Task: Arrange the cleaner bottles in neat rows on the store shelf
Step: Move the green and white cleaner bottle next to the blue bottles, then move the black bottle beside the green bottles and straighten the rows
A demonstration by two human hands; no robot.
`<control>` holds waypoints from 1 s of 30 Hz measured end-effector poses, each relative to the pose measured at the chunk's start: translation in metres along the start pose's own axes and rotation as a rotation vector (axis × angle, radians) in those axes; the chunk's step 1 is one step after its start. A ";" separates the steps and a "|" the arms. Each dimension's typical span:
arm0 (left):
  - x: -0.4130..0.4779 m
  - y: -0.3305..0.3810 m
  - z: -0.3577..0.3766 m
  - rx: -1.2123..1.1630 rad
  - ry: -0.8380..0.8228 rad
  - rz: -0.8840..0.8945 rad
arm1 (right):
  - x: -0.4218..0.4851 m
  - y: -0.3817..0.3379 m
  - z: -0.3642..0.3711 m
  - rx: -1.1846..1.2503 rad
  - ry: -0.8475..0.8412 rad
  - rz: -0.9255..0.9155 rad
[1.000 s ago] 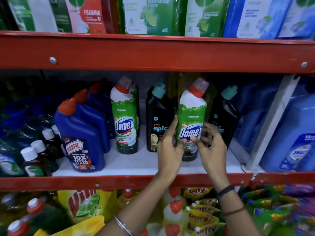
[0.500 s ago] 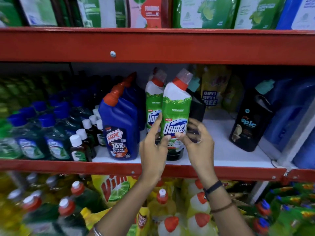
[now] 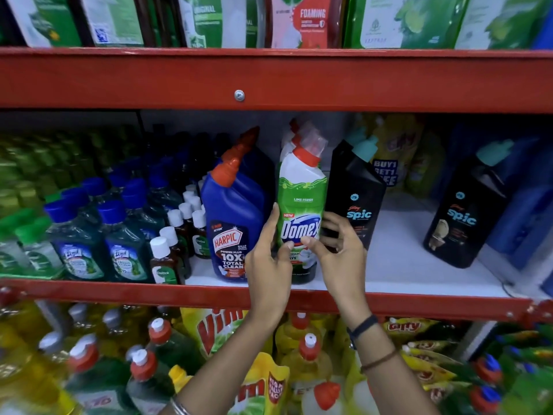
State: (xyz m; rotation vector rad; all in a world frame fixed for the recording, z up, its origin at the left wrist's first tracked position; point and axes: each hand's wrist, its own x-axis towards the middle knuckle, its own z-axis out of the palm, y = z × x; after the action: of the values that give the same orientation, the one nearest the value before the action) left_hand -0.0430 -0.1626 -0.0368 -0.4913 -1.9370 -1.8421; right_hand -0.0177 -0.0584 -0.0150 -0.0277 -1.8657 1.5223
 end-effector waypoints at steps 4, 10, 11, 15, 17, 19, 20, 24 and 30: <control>-0.004 0.001 0.001 0.037 -0.001 0.039 | -0.001 0.002 0.000 -0.008 -0.008 -0.010; -0.021 0.007 0.013 0.163 0.086 0.223 | -0.005 0.002 -0.016 -0.021 -0.085 -0.012; -0.024 0.011 0.018 0.164 0.111 0.280 | -0.007 0.003 -0.023 -0.030 -0.068 -0.012; -0.033 0.023 0.044 0.075 0.078 0.437 | -0.011 0.009 -0.059 -0.067 0.100 -0.051; -0.035 0.030 0.065 -0.007 -0.029 0.410 | -0.009 0.017 -0.084 -0.121 0.223 -0.082; -0.035 0.035 0.089 -0.076 -0.128 0.341 | -0.002 0.027 -0.110 -0.185 0.339 -0.104; -0.033 0.037 0.102 -0.103 -0.180 0.295 | 0.003 0.031 -0.122 -0.211 0.387 -0.111; -0.022 0.040 0.154 -0.161 -0.445 0.040 | 0.024 0.046 -0.165 -0.317 0.479 -0.100; 0.014 0.037 0.230 -0.072 -0.591 -0.245 | 0.064 0.069 -0.204 -0.430 0.394 0.012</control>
State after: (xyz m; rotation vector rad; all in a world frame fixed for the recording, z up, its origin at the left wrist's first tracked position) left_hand -0.0484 0.0683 -0.0055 -0.9456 -2.3994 -2.0899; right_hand 0.0154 0.1628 -0.0325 -0.5011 -1.8261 1.0062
